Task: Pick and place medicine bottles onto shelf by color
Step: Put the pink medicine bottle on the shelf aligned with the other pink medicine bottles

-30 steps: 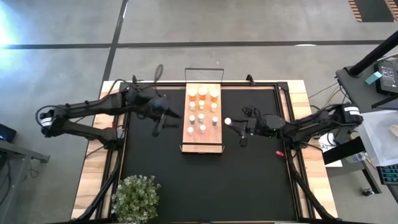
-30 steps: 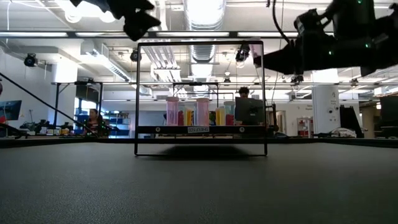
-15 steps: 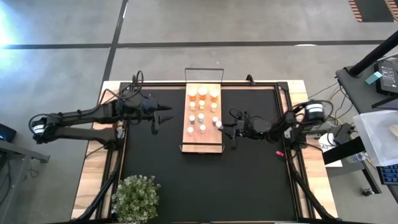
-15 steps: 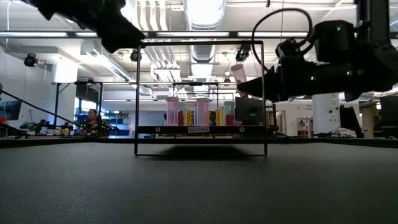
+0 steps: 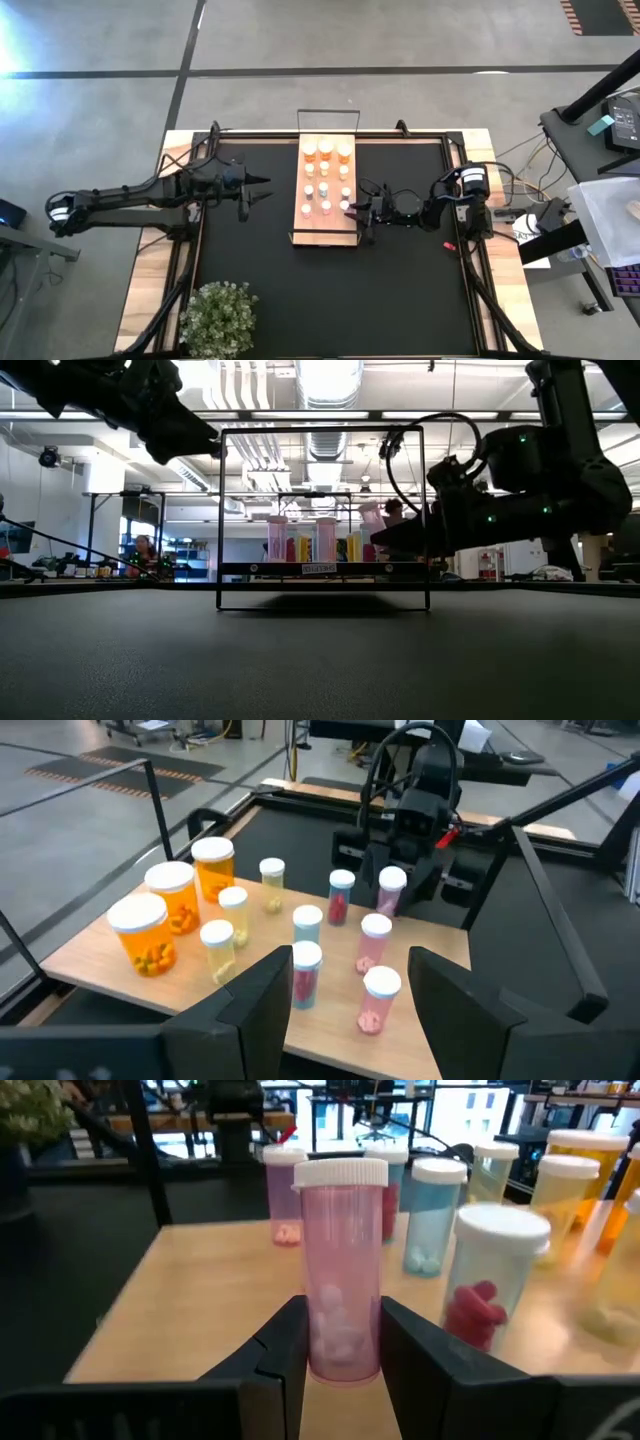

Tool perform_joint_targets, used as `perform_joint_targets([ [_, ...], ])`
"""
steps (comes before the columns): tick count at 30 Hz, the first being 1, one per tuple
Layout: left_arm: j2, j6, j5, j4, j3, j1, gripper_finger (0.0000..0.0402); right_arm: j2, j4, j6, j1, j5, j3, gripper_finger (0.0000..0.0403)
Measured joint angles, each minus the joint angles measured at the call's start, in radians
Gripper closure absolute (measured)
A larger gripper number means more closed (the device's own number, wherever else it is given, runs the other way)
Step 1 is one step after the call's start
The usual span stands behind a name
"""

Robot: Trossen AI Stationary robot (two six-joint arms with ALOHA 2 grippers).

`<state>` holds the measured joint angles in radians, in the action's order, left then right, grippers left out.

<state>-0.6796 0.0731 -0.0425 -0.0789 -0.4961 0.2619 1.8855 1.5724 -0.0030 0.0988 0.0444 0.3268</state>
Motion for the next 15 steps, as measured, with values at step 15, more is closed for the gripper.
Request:
perform_joint_targets([
  [15,-0.136,0.003,-0.025,0.208,0.015,-0.001,0.0218,-0.187,-0.007,-0.062,0.000,0.000,-0.037,0.0303],
])
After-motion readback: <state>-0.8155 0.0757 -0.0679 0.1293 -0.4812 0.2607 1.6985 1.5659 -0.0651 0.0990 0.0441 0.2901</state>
